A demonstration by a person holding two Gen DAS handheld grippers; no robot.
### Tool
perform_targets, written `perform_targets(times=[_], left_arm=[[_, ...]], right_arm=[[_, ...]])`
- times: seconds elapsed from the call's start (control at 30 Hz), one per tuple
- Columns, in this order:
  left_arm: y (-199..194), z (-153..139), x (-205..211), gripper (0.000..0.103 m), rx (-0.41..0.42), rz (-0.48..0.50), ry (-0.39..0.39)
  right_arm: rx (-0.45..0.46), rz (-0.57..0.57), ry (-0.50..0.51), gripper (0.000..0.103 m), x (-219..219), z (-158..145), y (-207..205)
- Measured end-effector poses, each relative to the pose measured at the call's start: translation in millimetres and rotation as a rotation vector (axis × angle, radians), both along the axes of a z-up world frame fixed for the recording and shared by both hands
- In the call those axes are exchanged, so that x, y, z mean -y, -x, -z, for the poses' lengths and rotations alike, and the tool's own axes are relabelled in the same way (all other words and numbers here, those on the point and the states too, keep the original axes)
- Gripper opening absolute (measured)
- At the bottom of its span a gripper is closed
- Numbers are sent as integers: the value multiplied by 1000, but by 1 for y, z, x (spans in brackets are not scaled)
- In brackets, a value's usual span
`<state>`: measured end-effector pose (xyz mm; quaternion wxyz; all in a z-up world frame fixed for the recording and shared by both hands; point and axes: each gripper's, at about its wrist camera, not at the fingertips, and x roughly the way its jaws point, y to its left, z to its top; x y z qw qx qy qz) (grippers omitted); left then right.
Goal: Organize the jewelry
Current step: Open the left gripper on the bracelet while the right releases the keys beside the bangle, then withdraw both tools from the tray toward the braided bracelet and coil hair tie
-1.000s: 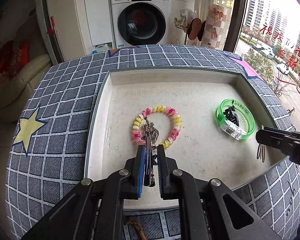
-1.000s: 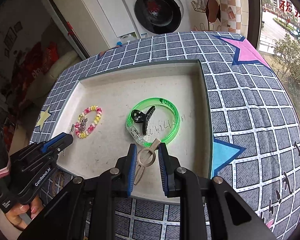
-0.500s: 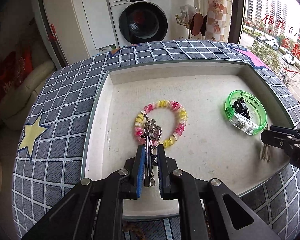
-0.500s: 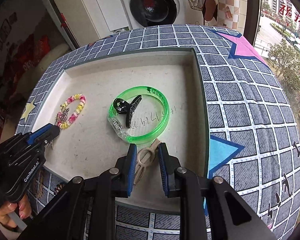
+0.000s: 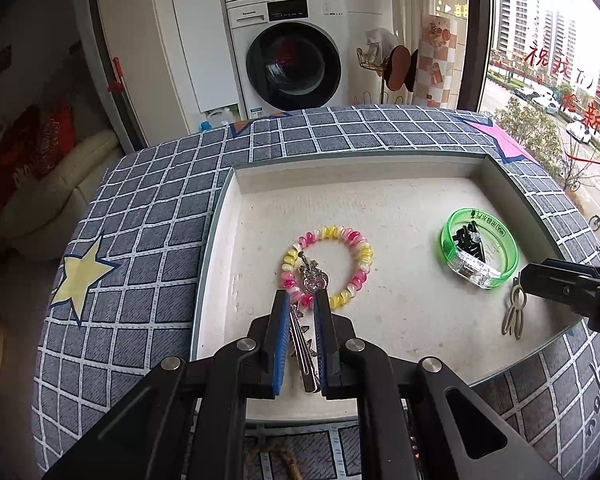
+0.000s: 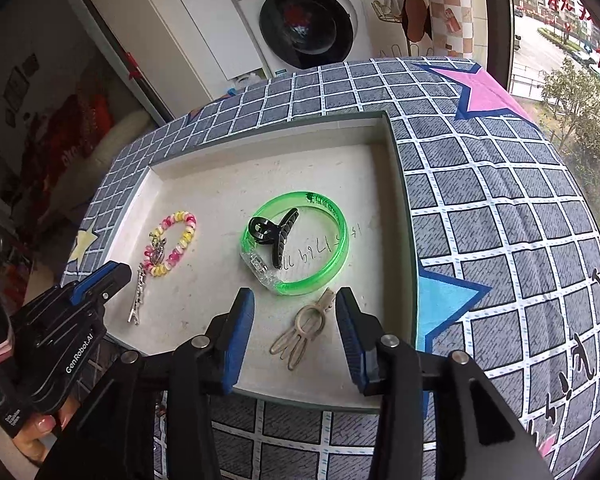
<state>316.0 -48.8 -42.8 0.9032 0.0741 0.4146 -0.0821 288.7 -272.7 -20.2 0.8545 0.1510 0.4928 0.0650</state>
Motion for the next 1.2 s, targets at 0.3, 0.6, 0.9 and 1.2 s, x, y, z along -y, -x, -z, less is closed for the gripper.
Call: perform_targets(times=[0.3,0.6,0.9,1.2], left_arm=[[29,-27,-8,24,49,18,58],[82,-38,-32,103,91,-32,103],[128,-30,-62,103,80,-90,83],[150,-6,-89,103,-5,-135,110]], right_arm=[[71,13,-54,60,5,-34,25],[95,-10,-95,69,3,-48,63],[83,-35,-114,83,-6,-46,107],[27,-55,-102,83,-16,-30,135]])
